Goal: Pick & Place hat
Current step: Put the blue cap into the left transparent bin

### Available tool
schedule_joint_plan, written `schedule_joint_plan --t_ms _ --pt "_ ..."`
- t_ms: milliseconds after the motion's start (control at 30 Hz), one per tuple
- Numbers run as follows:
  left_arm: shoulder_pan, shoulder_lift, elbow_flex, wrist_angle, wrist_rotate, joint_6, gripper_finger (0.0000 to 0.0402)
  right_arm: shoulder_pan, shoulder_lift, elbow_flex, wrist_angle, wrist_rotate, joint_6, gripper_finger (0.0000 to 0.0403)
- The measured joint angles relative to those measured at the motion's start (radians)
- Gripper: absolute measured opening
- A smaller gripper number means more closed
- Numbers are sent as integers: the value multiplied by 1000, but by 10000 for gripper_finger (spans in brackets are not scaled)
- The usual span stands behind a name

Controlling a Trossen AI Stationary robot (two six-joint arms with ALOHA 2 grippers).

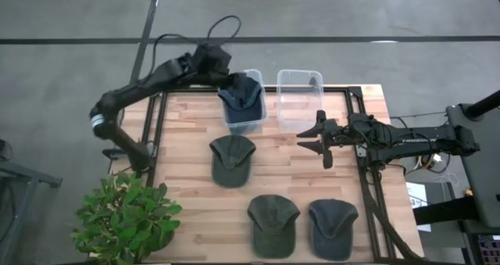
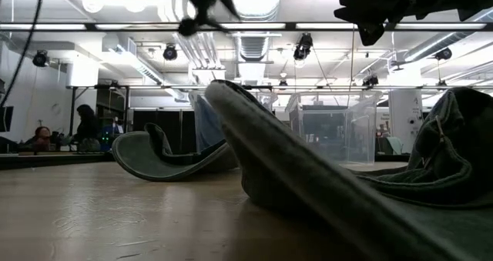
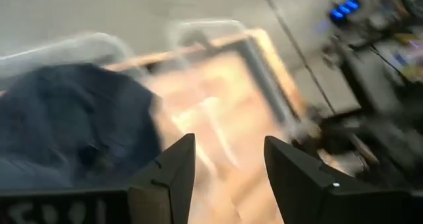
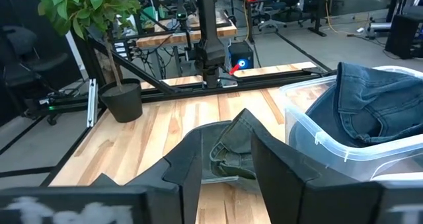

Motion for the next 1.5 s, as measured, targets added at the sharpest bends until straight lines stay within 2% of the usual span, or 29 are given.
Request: schedule_joint_plan --t_ms 100,267,400,533,700,833,933,1000,1133,1400,1500 --pt "-129 -55 -6 -57 -48 6 172 0 0 0 5 0 -3 119" --pt "-392 -86 -18 -106 -249 -88 172 0 0 0 6 0 -4 119" --pt "-570 -60 -41 -100 -336 -186 172 0 0 0 6 0 -4 124" --pt "-684 -1 -60 -100 -376 -286 172 0 0 0 6 -1 -4 130" --pt "-754 68 -62 -95 -426 -314 172 1 -3 0 -11 -12 -2 132" --pt "-790 98 -83 -96 -554 -264 172 3 -13 0 -38 -16 49 126" --pt "-809 89 -134 -90 -658 -236 172 6 -32 0 -36 -77 70 122" --pt "-816 69 -186 -85 -686 -241 172 15 -53 0 -41 -129 88 120" --pt "-821 -24 -324 14 -700 -228 172 61 -106 0 -40 -189 128 117" --pt "-814 -329 -750 436 -699 -88 172 208 -210 7 -46 -189 196 114" --pt "-814 -443 -889 542 -700 -59 172 268 -220 52 -116 -187 218 114"
